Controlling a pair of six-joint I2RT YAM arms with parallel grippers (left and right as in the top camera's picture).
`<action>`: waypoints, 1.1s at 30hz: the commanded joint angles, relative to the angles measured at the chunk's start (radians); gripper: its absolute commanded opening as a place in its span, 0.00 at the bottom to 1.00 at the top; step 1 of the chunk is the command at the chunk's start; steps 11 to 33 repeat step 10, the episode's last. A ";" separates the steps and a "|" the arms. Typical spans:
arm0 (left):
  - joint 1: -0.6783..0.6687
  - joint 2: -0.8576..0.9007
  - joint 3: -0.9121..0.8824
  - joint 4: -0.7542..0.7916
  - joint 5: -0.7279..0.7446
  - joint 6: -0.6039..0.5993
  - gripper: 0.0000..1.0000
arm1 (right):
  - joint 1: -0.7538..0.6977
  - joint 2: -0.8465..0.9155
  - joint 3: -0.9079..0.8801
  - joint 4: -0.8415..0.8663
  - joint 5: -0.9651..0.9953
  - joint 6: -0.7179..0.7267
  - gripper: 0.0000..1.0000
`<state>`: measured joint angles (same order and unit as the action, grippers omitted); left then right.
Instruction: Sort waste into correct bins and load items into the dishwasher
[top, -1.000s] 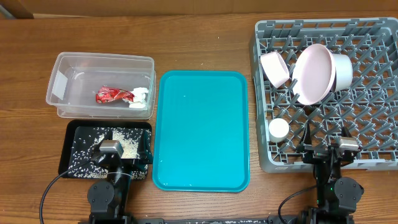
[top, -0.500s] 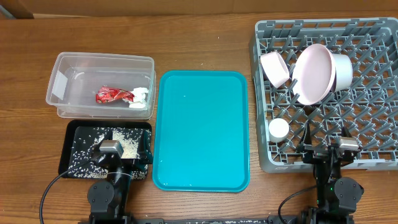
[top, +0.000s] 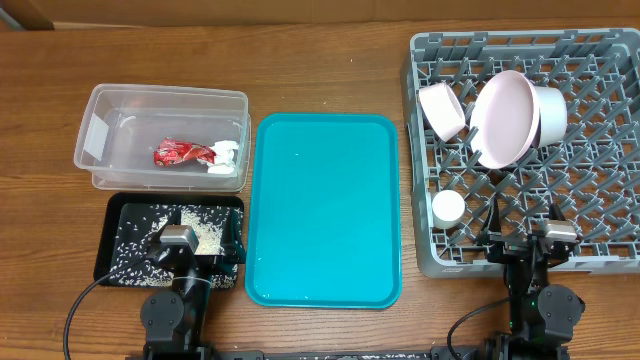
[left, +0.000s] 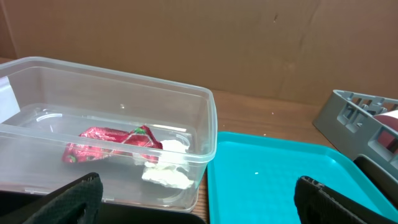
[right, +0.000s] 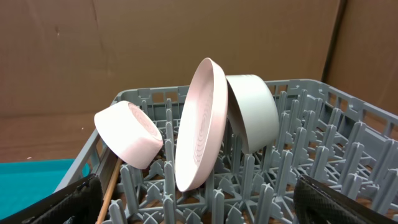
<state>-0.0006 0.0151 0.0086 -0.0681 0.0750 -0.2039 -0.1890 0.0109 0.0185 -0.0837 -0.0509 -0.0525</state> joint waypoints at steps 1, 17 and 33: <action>-0.008 -0.011 -0.004 -0.003 -0.007 -0.006 1.00 | 0.003 -0.008 -0.010 0.004 0.006 -0.001 1.00; -0.008 -0.011 -0.004 -0.003 -0.007 -0.006 1.00 | 0.003 -0.008 -0.011 0.004 0.006 -0.001 1.00; -0.008 -0.011 -0.004 -0.003 -0.007 -0.006 1.00 | 0.003 -0.008 -0.011 0.004 0.006 -0.001 1.00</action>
